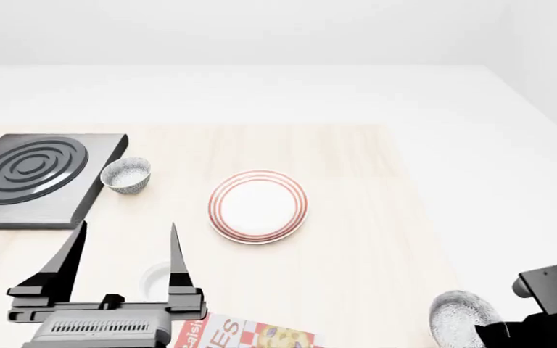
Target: Pick the akita bowl next to the cookies box and place it on the plate.
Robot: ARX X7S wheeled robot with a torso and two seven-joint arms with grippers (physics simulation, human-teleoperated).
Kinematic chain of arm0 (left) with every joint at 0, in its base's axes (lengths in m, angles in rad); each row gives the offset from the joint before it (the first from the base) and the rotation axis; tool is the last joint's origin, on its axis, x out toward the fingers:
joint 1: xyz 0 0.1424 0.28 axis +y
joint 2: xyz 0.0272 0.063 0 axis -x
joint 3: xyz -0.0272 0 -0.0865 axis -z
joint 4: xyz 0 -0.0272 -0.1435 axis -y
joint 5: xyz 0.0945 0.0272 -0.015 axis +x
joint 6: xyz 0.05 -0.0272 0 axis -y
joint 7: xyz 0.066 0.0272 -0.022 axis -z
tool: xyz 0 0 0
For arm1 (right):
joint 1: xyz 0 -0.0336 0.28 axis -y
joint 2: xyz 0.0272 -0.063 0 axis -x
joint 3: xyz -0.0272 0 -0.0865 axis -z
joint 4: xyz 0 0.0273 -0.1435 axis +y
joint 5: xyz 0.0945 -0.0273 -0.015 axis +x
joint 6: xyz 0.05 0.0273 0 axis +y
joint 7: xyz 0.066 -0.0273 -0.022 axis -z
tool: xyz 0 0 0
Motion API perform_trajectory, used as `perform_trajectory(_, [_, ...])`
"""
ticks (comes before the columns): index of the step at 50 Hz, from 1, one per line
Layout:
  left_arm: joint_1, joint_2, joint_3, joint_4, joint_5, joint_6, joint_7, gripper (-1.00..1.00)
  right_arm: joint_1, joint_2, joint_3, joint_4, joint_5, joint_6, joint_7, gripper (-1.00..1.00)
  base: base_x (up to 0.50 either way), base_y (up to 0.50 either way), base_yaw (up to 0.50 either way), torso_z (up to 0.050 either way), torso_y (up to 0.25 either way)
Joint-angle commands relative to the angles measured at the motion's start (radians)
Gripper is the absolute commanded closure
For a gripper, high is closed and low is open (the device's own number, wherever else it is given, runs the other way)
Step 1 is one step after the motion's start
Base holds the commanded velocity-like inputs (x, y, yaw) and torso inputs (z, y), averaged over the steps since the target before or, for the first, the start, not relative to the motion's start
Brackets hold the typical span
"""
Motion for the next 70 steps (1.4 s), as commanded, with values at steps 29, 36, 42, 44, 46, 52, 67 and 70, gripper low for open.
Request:
perform_trajectory(29, [-0.003, -0.020, 0.009, 0.005, -0.011, -0.003, -0.024, -1.00, 0.614, -0.108, -0.110, -0.080, 0.143, 0.337, 0.151, 1.00, 0.00, 0.00, 0.00, 0.000, 0.000])
perform_trajectory(36, [-0.002, -0.026, 0.001, 0.014, -0.023, -0.007, -0.028, -1.00, 0.783, -0.230, -0.174, 0.052, 0.109, 0.361, 0.185, 1.00, 0.00, 0.00, 0.00, 0.000, 0.000])
perform_trajectory(42, [-0.003, -0.029, -0.001, 0.018, -0.028, -0.008, -0.031, -1.00, 0.902, -0.308, -0.260, 0.170, 0.044, 0.319, 0.169, 1.00, 0.00, 0.00, 0.00, 0.000, 0.000])
perform_trajectory(44, [-0.003, -0.029, 0.001, 0.018, -0.029, -0.009, -0.031, -1.00, 0.935, -0.330, -0.291, 0.213, 0.015, 0.294, 0.161, 1.00, 0.00, 0.00, 0.00, 0.000, 0.000])
perform_trajectory(46, [-0.003, -0.030, 0.002, 0.021, -0.030, -0.010, -0.031, -1.00, 0.965, -0.351, -0.316, 0.254, -0.010, 0.267, 0.150, 1.00, 0.00, 0.00, 0.00, 0.000, 0.000])
perform_trajectory(52, [-0.006, -0.031, 0.006, 0.013, -0.032, -0.007, -0.033, -1.00, 1.051, -0.430, -0.390, 0.399, -0.088, 0.180, 0.119, 1.00, 0.00, 0.00, 0.00, 0.000, 0.000])
perform_trajectory(67, [-0.007, -0.038, 0.012, 0.005, -0.037, 0.002, -0.037, -1.00, 1.220, -0.672, -0.520, 0.857, -0.253, -0.110, 0.019, 1.00, 0.00, 0.00, 0.00, 0.000, 0.000])
perform_trajectory(70, [-0.006, -0.039, 0.009, 0.010, -0.040, -0.002, -0.039, -1.00, 1.263, -0.737, -0.532, 1.009, -0.288, -0.205, -0.005, 1.00, 0.00, 0.00, 0.00, 0.000, 0.000])
